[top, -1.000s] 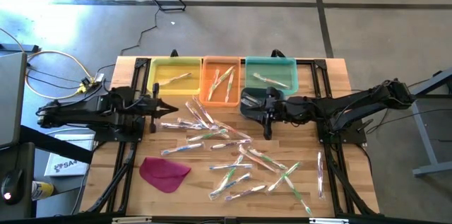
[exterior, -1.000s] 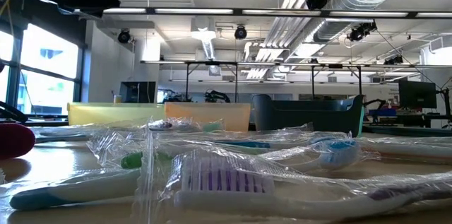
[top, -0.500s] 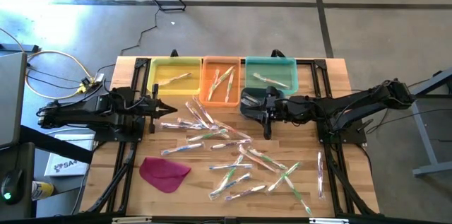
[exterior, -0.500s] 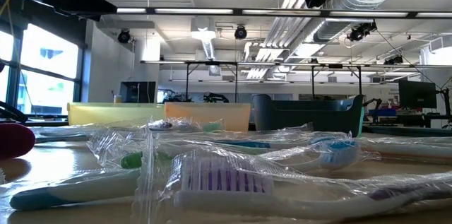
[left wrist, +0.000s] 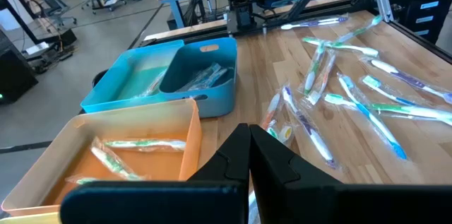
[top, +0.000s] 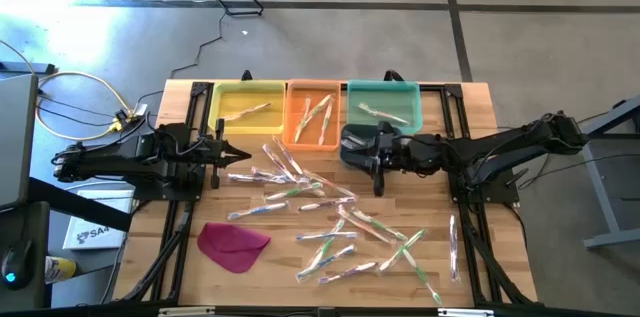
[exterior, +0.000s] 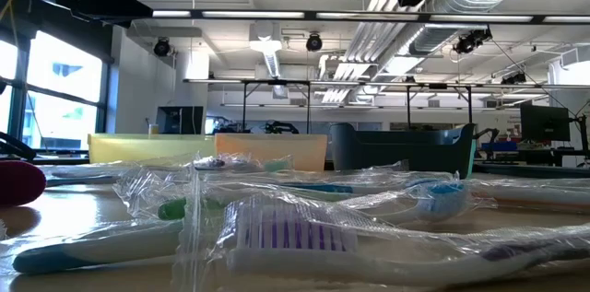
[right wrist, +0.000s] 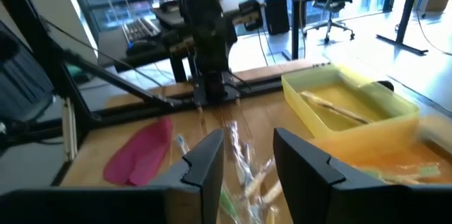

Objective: Pick & Place Toothbrushes
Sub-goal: Put the green toothbrush into the orange bin

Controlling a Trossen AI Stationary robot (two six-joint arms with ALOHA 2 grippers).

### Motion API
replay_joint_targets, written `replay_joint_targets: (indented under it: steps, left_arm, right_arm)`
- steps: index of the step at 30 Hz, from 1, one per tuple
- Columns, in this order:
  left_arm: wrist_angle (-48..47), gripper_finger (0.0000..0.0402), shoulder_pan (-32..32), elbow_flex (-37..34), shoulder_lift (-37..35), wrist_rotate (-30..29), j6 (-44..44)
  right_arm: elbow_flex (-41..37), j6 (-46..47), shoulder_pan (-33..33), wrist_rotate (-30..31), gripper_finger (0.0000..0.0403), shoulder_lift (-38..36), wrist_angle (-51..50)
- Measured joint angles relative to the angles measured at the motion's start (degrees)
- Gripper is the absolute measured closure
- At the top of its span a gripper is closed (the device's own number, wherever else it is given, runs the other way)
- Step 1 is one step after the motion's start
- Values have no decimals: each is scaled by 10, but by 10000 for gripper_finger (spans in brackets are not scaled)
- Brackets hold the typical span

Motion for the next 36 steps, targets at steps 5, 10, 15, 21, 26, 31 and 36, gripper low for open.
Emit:
replay_joint_targets:
  steps: [5, 10, 15, 21, 26, 31, 36]
  left_arm:
    - [0, 401, 0, 0, 0, 0, 0]
    - [0, 401, 0, 0, 0, -2, 0]
    - [18, 401, 0, 0, 0, -4, 6]
    - [26, 401, 0, 0, 0, -6, 38]
    - [25, 401, 0, 0, 0, -6, 46]
    - [25, 401, 0, 0, 0, -6, 47]
    - [26, 401, 0, 0, 0, -17, 52]
  right_arm:
    - [8, -13, 16, 43, 326, 0, -16]
    - [47, -33, 36, 75, 385, 5, -69]
    - [91, -48, 51, 97, 398, 9, -117]
    - [128, -14, 66, 134, 401, 20, -221]
    - [135, 73, 71, 128, 401, 36, -290]
    - [134, 188, 71, 85, 401, 57, -365]
    - [134, 230, 62, 54, 401, 89, -386]
